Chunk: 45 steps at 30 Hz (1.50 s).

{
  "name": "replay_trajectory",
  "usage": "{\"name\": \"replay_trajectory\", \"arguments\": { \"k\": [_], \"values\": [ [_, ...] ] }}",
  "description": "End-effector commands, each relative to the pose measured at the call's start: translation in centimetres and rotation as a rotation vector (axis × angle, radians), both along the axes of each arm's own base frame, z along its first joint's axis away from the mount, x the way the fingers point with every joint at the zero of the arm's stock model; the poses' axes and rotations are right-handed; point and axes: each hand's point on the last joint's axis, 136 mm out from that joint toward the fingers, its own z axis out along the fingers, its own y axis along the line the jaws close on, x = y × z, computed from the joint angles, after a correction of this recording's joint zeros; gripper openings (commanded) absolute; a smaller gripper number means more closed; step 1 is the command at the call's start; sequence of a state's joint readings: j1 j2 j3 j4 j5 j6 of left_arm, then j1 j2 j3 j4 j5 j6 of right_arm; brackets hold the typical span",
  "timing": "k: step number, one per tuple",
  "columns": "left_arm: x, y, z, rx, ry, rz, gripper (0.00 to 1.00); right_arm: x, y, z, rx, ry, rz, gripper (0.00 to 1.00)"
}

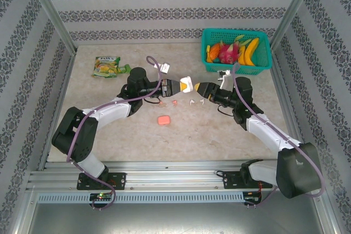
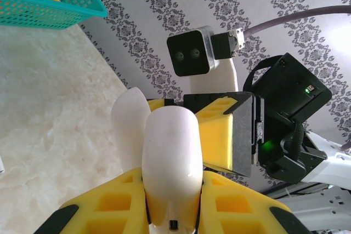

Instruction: Insert wireless bluetooth earbuds into charging case

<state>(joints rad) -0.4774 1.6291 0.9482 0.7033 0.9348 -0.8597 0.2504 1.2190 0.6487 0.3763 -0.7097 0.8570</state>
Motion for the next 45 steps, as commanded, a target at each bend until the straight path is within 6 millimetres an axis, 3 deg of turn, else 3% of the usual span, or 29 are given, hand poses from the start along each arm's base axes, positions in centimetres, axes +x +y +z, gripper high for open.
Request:
{"name": "replay_trajectory", "arguments": {
  "k": [1, 14, 35, 41, 45],
  "values": [
    [0.3, 0.2, 1.0, -0.043, -0.040, 0.004, 0.00, 0.5, 0.6, 2.4, 0.035, -0.068, 0.028, 0.57],
    [0.4, 0.2, 1.2, -0.046, -0.039, 0.007, 0.00, 0.5, 2.3, 2.4, 0.045, -0.069, 0.095, 0.50],
    [0.5, 0.1, 0.7, -0.046, -0.028, 0.004, 0.00, 0.6, 3.2, 2.5, 0.046, -0.070, 0.128, 0.36],
    [0.5, 0.0, 0.9, -0.051, -0.030, 0.006, 0.00, 0.5, 3.4, 2.5, 0.046, -0.069, 0.134, 0.25],
    [0.6, 0.0, 0.8, -0.051, -0.027, 0.010, 0.00, 0.5, 3.3, 2.5, 0.044, -0.071, 0.133, 0.12]
  ]
}}
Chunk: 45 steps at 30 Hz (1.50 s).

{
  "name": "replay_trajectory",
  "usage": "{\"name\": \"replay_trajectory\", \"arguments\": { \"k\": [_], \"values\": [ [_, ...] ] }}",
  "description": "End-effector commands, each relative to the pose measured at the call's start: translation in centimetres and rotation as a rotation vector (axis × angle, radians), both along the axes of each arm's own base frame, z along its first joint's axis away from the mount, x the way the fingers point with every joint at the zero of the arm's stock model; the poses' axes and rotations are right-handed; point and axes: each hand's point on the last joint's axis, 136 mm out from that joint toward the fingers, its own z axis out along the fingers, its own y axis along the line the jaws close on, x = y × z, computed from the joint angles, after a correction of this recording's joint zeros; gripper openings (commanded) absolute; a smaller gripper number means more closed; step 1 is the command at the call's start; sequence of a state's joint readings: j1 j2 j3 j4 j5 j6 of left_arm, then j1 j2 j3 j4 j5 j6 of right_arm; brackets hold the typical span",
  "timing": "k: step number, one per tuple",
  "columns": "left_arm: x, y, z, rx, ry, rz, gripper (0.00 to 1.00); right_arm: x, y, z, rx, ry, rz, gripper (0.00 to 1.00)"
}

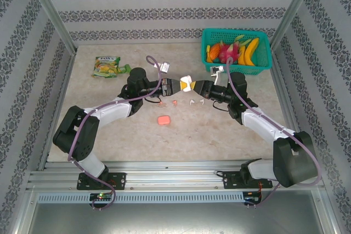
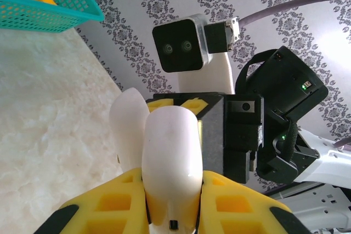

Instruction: Insert wireless bluetooth earbuds into charging case

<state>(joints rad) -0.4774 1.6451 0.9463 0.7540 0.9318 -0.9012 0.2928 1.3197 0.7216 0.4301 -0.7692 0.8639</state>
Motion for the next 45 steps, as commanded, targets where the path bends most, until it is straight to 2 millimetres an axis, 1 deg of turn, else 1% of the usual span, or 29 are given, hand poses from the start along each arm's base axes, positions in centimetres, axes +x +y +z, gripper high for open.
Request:
{"name": "replay_trajectory", "arguments": {
  "k": [1, 4, 8, 10, 11, 12, 13, 15, 16, 17, 20, 21, 24, 26, 28, 31, 33, 35, 38, 39, 42, 45],
  "values": [
    [0.4, 0.1, 0.7, -0.027, -0.039, 0.006, 0.00, -0.2, 0.7, 1.6, 0.019, -0.053, 0.035, 0.10],
    [0.4, 0.1, 0.6, -0.026, -0.036, 0.009, 0.00, -0.2, 0.6, 1.6, 0.016, -0.056, 0.031, 0.08],
    [0.5, 0.1, 0.6, -0.022, -0.031, 0.012, 0.00, -0.2, 0.5, 1.6, 0.014, -0.056, 0.028, 0.01],
    [0.6, 0.2, 0.4, -0.018, -0.026, 0.018, 0.06, -0.1, 0.5, 1.8, 0.014, -0.058, 0.024, 0.00],
    [0.6, 0.2, 0.4, -0.017, -0.026, 0.020, 0.12, -0.1, 0.5, 1.9, 0.014, -0.059, 0.025, 0.00],
    [0.7, 0.2, 0.3, -0.013, -0.022, 0.026, 0.21, -0.1, 0.4, 1.9, 0.011, -0.061, 0.021, 0.00],
    [0.8, 0.3, 0.1, -0.008, -0.019, 0.034, 0.33, 0.0, 0.4, 2.0, 0.007, -0.062, 0.017, 0.00],
    [0.9, 0.5, 0.2, 0.001, -0.018, 0.050, 0.52, 0.2, 0.2, 2.2, -0.001, -0.065, 0.004, 0.00],
    [1.0, 0.6, 0.2, 0.009, -0.018, 0.060, 0.65, 0.4, 0.0, 2.2, -0.006, -0.064, -0.004, 0.00],
    [1.0, 0.8, 0.2, 0.020, -0.018, 0.068, 0.75, 0.6, -0.2, 2.2, -0.010, -0.063, -0.011, 0.00],
    [1.0, 1.9, 0.9, 0.071, -0.035, 0.104, 0.98, 1.0, -0.9, 2.2, -0.032, -0.064, -0.026, 0.00],
    [1.0, 2.5, 1.2, 0.097, -0.041, 0.115, 1.00, 1.1, -1.1, 2.1, -0.049, -0.064, -0.029, 0.00],
    [0.9, 4.2, 2.7, 0.203, -0.081, 0.149, 1.00, 1.3, -1.6, 2.5, -0.099, -0.087, -0.028, 0.00],
    [0.8, 5.0, 3.6, 0.316, -0.108, 0.164, 1.00, 1.4, -1.9, 2.7, -0.162, -0.108, -0.025, 0.00],
    [1.2, 6.1, 4.5, 0.450, -0.131, 0.194, 1.00, 1.7, -2.2, 2.6, -0.233, -0.131, -0.032, 0.00],
    [2.3, 7.7, 5.0, 0.620, -0.172, 0.233, 1.00, 2.4, -2.9, 2.4, -0.352, -0.176, -0.064, 0.00],
    [2.3, 7.9, 5.5, 0.695, -0.242, 0.185, 1.00, 3.0, -3.3, 2.3, -0.423, -0.219, -0.094, 0.00],
    [2.9, 8.5, 5.7, 0.767, -0.283, 0.195, 1.00, 3.6, -3.8, 2.4, -0.494, -0.262, -0.122, 0.00],
    [3.3, 8.7, 6.2, 0.829, -0.311, 0.160, 1.00, 4.3, -4.6, 2.5, -0.589, -0.346, -0.158, 0.00],
    [3.2, 8.4, 6.2, 0.838, -0.316, 0.125, 1.00, 4.4, -4.7, 2.7, -0.614, -0.379, -0.163, 0.00],
    [2.0, 7.3, 5.4, 0.835, -0.310, -0.032, 1.00, 4.1, -4.8, 3.2, -0.671, -0.453, -0.144, 0.00],
    [0.9, 6.6, 4.6, 0.821, -0.305, -0.134, 1.00, 3.3, -4.5, 3.8, -0.702, -0.516, -0.094, 0.00]
  ]
}}
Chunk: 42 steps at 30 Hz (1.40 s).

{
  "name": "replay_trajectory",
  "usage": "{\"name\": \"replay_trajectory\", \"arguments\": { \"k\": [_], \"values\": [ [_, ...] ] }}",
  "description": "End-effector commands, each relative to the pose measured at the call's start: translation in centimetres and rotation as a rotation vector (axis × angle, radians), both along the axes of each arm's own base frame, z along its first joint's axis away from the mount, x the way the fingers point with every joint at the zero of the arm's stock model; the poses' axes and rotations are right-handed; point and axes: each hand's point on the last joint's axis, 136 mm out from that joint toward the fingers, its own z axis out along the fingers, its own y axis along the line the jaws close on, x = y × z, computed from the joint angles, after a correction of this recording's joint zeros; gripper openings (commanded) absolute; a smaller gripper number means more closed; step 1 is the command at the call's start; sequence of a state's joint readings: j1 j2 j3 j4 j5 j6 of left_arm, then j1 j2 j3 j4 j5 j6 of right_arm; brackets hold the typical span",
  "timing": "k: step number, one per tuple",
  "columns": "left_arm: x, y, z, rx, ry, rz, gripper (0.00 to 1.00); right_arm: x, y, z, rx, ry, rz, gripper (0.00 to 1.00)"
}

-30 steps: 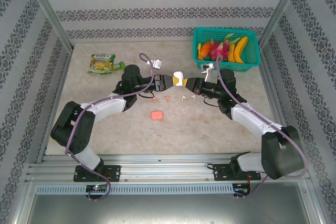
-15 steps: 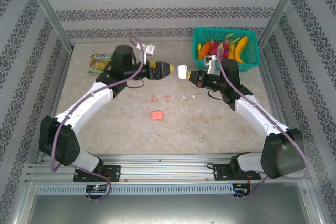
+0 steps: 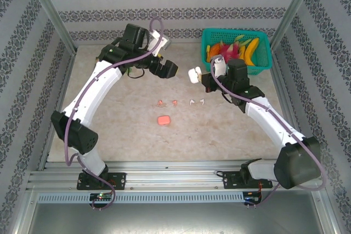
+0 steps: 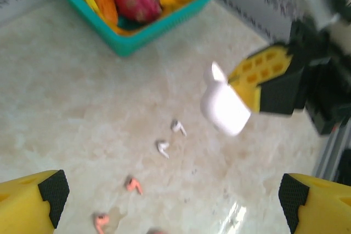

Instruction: Insert wireless bluetooth earbuds into charging case

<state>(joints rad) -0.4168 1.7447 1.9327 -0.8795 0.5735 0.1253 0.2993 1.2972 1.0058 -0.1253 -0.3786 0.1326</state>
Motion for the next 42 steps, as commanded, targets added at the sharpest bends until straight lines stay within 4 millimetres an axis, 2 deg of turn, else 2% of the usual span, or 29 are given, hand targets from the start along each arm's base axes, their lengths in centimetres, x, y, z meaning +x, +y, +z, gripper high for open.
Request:
{"name": "replay_trajectory", "arguments": {
  "k": [1, 8, 12, 15, 22, 30, 37, 42],
  "values": [
    [-3.6, 0.1, -1.6, 0.051, 0.089, -0.169, 1.00, -0.9, 0.1, 2.8, -0.097, -0.150, 0.072, 0.00],
    [-6.7, -1.3, -1.6, -0.052, 0.198, -0.311, 0.98, -5.1, 2.0, 3.4, -0.169, -0.200, 0.228, 0.00],
    [-8.4, -1.5, -2.9, -0.043, 0.276, -0.357, 0.92, -7.3, 3.0, 2.2, -0.241, -0.210, 0.306, 0.00],
    [-9.6, -1.5, -4.4, -0.024, 0.320, -0.379, 0.88, -8.1, 3.4, 1.5, -0.257, -0.210, 0.334, 0.00],
    [-10.3, -2.1, -6.4, 0.015, 0.362, -0.402, 0.73, -8.5, 4.5, 0.9, -0.266, -0.205, 0.374, 0.00],
    [-9.7, -3.6, -6.4, -0.005, 0.338, -0.412, 0.65, -8.7, 5.7, 0.4, -0.282, -0.194, 0.407, 0.00],
    [-9.9, -4.2, -7.1, -0.010, 0.354, -0.430, 0.59, -8.8, 6.1, 0.8, -0.258, -0.194, 0.409, 0.00],
    [-9.9, -4.9, -6.8, -0.039, 0.347, -0.442, 0.55, -8.7, 6.5, 1.1, -0.245, -0.192, 0.412, 0.00]
  ]
}}
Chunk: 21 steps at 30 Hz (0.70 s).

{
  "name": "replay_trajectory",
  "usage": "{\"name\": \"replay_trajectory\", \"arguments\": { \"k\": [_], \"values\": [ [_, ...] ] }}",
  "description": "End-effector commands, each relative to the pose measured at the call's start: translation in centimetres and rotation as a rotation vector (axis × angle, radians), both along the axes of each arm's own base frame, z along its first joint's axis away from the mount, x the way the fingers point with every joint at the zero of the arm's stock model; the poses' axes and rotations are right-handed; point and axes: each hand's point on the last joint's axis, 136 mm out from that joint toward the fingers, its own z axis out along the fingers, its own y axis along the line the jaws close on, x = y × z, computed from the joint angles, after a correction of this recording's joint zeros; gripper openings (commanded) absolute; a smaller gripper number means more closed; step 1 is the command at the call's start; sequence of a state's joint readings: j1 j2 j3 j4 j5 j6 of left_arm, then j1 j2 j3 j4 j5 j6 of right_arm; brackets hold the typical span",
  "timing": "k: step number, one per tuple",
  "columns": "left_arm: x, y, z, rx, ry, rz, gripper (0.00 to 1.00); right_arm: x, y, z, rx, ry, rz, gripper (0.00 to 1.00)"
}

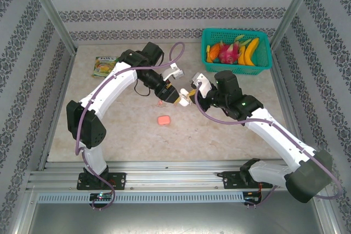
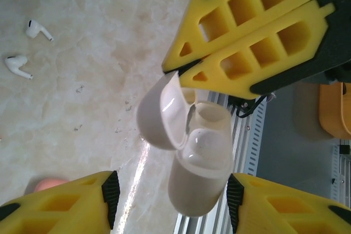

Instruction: Insert wireless bluetooth earbuds into charging case

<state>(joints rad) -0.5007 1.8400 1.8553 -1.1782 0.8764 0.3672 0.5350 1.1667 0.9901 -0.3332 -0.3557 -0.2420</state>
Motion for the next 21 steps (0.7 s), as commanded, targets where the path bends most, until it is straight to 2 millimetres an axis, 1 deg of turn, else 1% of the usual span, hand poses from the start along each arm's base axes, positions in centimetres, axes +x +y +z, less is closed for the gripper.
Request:
{"name": "replay_trajectory", "arguments": {
  "k": [1, 4, 7, 14, 21],
  "values": [
    [-0.4, -1.2, 0.5, -0.053, 0.002, -0.028, 0.54, 0.0, 1.0, 1.3, 0.028, -0.019, 0.023, 0.00],
    [-0.5, -1.5, 0.7, -0.072, 0.004, -0.035, 0.50, 0.0, 1.1, 1.4, 0.029, -0.018, 0.025, 0.00],
    [-0.7, -1.6, 0.7, -0.078, 0.010, -0.042, 0.48, 0.1, 1.1, 1.4, 0.030, -0.017, 0.025, 0.00],
    [-1.2, -1.5, 0.0, -0.072, 0.031, -0.055, 0.47, 0.2, 1.1, 1.4, 0.023, -0.020, 0.022, 0.00],
    [-1.7, -1.3, 0.0, -0.077, 0.030, -0.063, 0.43, 0.3, 1.0, 1.2, 0.016, -0.020, 0.017, 0.00]
  ]
}}
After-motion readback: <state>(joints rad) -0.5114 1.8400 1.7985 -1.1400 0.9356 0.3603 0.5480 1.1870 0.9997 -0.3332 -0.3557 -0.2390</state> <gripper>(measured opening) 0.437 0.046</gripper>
